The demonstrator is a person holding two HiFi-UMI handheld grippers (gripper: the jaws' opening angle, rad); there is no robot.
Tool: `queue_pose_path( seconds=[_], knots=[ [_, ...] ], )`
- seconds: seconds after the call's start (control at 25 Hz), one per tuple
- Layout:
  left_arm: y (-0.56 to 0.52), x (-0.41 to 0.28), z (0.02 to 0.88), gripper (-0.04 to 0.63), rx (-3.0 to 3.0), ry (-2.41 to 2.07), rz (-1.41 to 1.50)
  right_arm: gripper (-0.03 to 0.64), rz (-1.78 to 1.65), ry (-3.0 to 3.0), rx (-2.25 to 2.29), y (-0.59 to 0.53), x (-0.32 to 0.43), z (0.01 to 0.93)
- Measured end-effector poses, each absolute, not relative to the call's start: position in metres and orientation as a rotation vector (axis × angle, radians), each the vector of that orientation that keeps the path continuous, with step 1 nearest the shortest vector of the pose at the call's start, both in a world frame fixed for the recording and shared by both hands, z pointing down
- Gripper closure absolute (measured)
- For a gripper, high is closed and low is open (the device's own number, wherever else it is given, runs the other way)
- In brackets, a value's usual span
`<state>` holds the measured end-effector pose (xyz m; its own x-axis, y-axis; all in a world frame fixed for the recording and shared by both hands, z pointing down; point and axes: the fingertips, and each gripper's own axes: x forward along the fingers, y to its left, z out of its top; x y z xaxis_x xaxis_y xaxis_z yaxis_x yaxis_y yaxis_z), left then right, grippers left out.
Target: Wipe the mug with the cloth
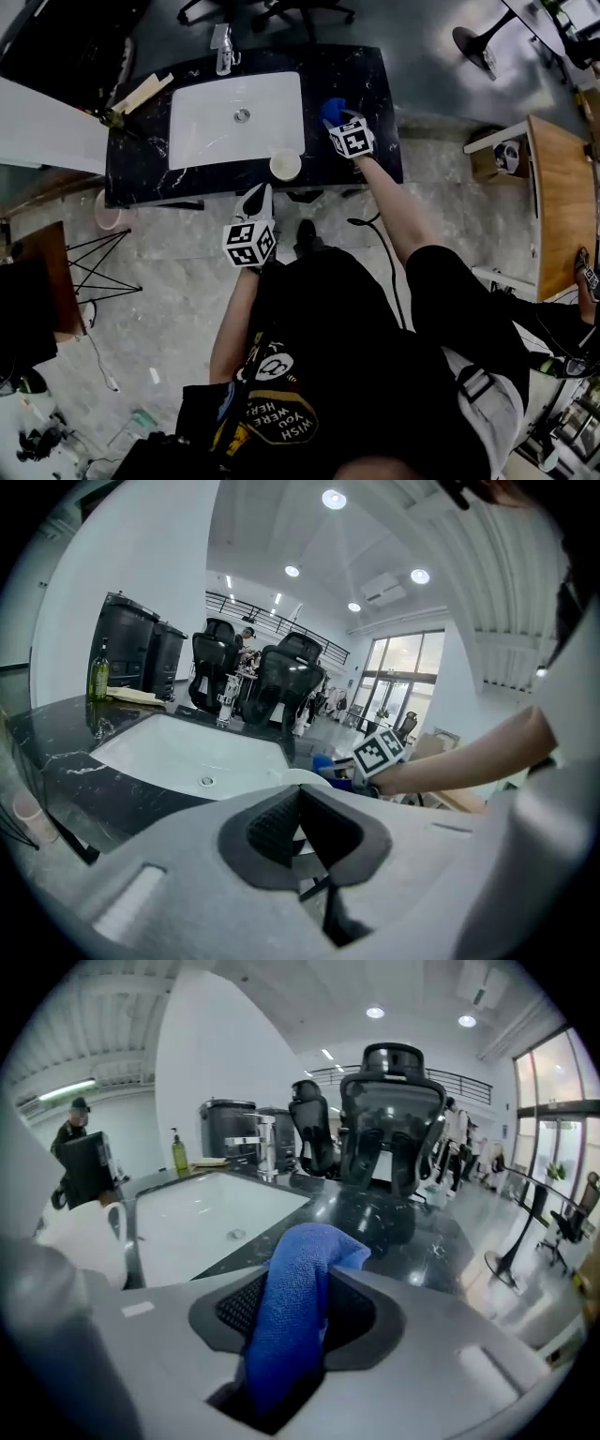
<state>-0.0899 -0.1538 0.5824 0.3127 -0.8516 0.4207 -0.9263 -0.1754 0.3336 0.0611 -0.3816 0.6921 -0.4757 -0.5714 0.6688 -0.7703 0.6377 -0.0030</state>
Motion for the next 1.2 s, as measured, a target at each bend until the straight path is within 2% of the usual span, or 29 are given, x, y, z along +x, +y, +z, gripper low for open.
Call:
queue_pose_path(
  seconds=[0.2, 0.44, 0.64, 0.96, 1.2],
  knots=[
    [-0.175, -0.1, 0.584, 0.591, 2.067, -1.546, 0.153, 0.466, 0.375, -2.428, 0.854, -0.301, 0.039, 0.667],
    [-0.211, -0.104, 0.577, 0.591, 2.093, -1.38, -0.083, 0.462, 0.335, -2.516, 0.675, -0.251, -0.011, 0.656],
    [-0.233, -0.082, 0.584, 0.591, 2.147, -1.297, -0.027, 0.462, 0.205, -2.491, 0.645, -0.26, -0.014, 0.653],
    [-0.235, -0.073, 0.583, 0.591, 2.123, -1.303, -0.08, 0.462, 0.086, -2.543, 0.441, -0.209, -0.006, 0.637],
    [-0.237, -0.075, 0.585, 0.591, 2.107, -1.316, -0.092, 0.462, 0.172, -2.622, 0.353, -0.171, -0.014, 0.632]
  ],
)
